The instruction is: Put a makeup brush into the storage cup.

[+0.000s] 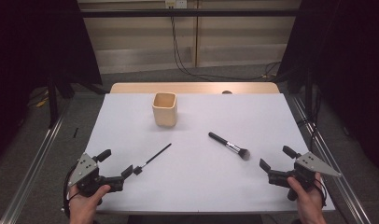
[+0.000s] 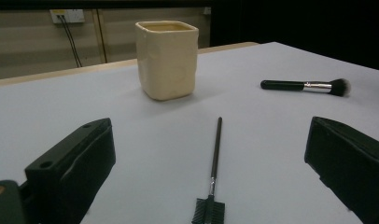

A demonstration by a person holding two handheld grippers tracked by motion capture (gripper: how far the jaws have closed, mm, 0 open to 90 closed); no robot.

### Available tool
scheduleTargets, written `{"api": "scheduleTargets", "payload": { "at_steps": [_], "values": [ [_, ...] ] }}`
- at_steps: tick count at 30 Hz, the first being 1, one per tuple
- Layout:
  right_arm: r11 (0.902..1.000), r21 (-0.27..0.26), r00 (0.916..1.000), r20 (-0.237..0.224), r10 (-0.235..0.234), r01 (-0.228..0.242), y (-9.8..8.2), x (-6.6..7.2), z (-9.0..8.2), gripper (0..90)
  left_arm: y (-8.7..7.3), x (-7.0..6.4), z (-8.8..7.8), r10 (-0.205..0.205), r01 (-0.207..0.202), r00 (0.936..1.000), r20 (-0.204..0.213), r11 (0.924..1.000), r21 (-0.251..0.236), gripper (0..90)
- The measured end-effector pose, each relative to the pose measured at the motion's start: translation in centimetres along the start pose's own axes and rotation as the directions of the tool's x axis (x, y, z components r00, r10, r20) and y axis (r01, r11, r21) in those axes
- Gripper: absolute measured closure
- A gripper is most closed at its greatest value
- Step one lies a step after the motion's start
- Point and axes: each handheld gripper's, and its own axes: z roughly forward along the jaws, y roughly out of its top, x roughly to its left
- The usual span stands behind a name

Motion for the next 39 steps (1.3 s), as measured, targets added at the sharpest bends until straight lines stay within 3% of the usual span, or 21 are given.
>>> {"api": "scheduleTargets", "payload": {
  "at_steps": [10, 15, 19, 26, 30, 37, 39],
  "values": [
    [0.9998, 0.012, 0.9997, -0.019, -0.012, 0.012, -0.1, -0.1, 0.0, 0.0, 0.0, 0.2, 0.3, 0.014, -0.013, 0.9995, -0.027, 0.9992, 0.038, 1.9],
    [0.9999, 0.010, 0.9997, -0.023, -0.011, 0.011, -0.1, -0.2, 0.0, 0.0, 0.3, 0.2, 0.7, 0.026, -0.026, 0.9996, -0.010, 0.9989, 0.039, 1.9],
    [0.9997, 0.013, 0.9994, -0.029, -0.018, 0.019, -0.1, 0.0, 0.2, 0.0, 0.4, 0.0, 0.8, 0.006, -0.005, 0.9998, -0.020, 0.9985, 0.054, 2.8],
    [0.9995, 0.011, 0.9988, -0.038, -0.030, 0.030, 0.0, 0.5, 0.1, 0.0, 1.4, -0.1, 1.2, 0.024, -0.023, 0.9997, -0.010, 0.9987, 0.046, 2.8],
    [0.9995, 0.011, 0.9988, -0.040, -0.029, 0.030, 0.1, 0.8, 0.3, 0.0, 2.2, 0.2, 2.3, 0.053, -0.053, 0.9986, 0.000, 0.9976, 0.045, 2.8],
    [0.9995, 0.009, 0.9982, -0.051, -0.031, 0.031, 0.1, 0.8, 0.5, 0.0, 2.8, 0.5, 3.7, 0.058, -0.059, 0.9982, 0.015, 0.9966, 0.058, 2.9],
    [0.9995, 0.010, 0.9980, -0.054, -0.031, 0.031, 0.1, 0.8, 0.6, 0.0, 3.3, 0.6, 4.1, 0.036, -0.038, 0.9990, 0.024, 0.9978, 0.054, 2.9]
  ]
}}
